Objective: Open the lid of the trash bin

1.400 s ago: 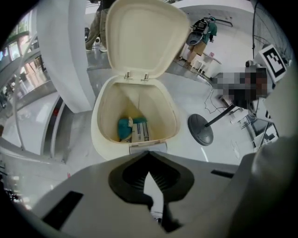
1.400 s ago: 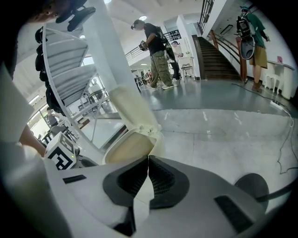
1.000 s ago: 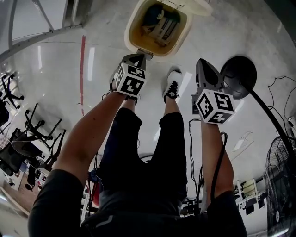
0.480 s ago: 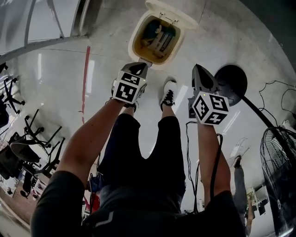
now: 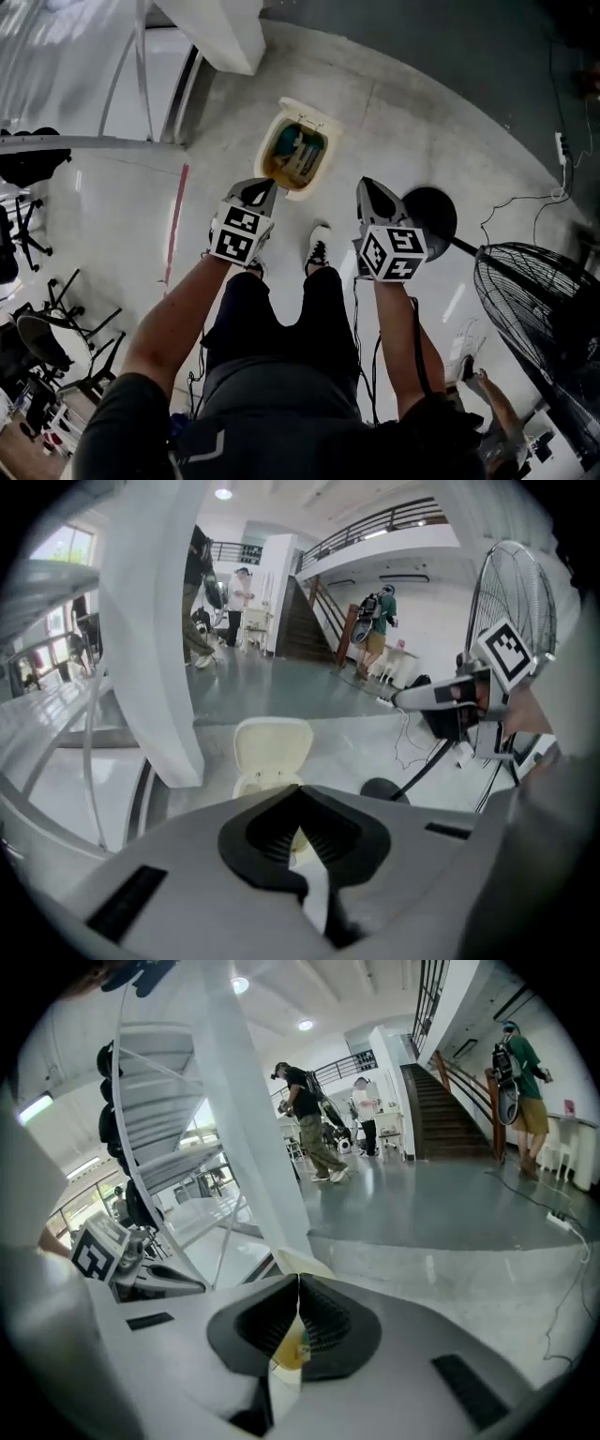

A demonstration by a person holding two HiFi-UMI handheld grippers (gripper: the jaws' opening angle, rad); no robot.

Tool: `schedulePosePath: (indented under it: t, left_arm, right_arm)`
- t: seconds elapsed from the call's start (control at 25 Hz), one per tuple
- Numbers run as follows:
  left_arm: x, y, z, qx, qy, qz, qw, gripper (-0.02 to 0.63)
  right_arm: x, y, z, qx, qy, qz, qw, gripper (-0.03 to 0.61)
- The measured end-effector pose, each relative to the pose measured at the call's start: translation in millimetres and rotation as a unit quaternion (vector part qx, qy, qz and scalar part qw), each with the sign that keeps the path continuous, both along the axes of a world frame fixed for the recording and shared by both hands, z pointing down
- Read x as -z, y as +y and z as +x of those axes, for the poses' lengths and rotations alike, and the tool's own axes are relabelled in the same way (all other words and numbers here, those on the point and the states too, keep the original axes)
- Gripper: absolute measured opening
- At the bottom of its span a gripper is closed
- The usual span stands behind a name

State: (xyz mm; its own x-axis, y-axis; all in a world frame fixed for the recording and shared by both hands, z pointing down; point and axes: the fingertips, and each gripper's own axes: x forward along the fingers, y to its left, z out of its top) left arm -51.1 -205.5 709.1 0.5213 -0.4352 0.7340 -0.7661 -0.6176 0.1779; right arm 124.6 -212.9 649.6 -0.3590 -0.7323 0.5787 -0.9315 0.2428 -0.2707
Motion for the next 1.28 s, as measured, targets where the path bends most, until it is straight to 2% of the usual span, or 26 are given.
schedulePosePath:
  t: [0.2, 0.4, 0.56, 0.68, 0.76, 0.84, 1.04, 1.28]
  left_arm:
    - [114, 1, 3, 0.025, 0.057, 0.052, 0.9967, 0.009]
    - [202, -7, -1, 0.045, 0.084, 0.106, 0.9898, 0.009]
    - [258, 7, -13, 0.067, 0.102, 0.134, 0.9834, 0.008]
    - [306, 2, -16, 0.078, 0.134, 0.154, 0.9758, 0.008]
    - [337, 2, -21, 0.082, 0.158, 0.160, 0.9710, 0.008]
    - [367, 6, -30, 0.077, 0.166, 0.180, 0.9664, 0.008]
    - [428, 16, -51, 0.068, 0.189, 0.239, 0.9501, 0.008]
    - [470, 24, -64, 0.049, 0.201, 0.267, 0.9412, 0.008]
  right_arm:
    - [76, 10, -2, 0.018, -0.002, 0.028, 0.999, 0.026]
    - [154, -3, -3, 0.041, -0.009, 0.089, 0.995, 0.026]
    - [212, 9, -3, 0.060, -0.009, 0.132, 0.989, 0.026]
    - [260, 5, 8, 0.071, 0.007, 0.177, 0.982, 0.026]
    - [286, 4, 13, 0.073, 0.035, 0.196, 0.977, 0.026]
    - [311, 10, 9, 0.076, 0.050, 0.215, 0.972, 0.026]
    - [381, 21, 0, 0.056, -0.009, 0.263, 0.963, 0.026]
    - [450, 28, -8, 0.057, 0.015, 0.321, 0.945, 0.026]
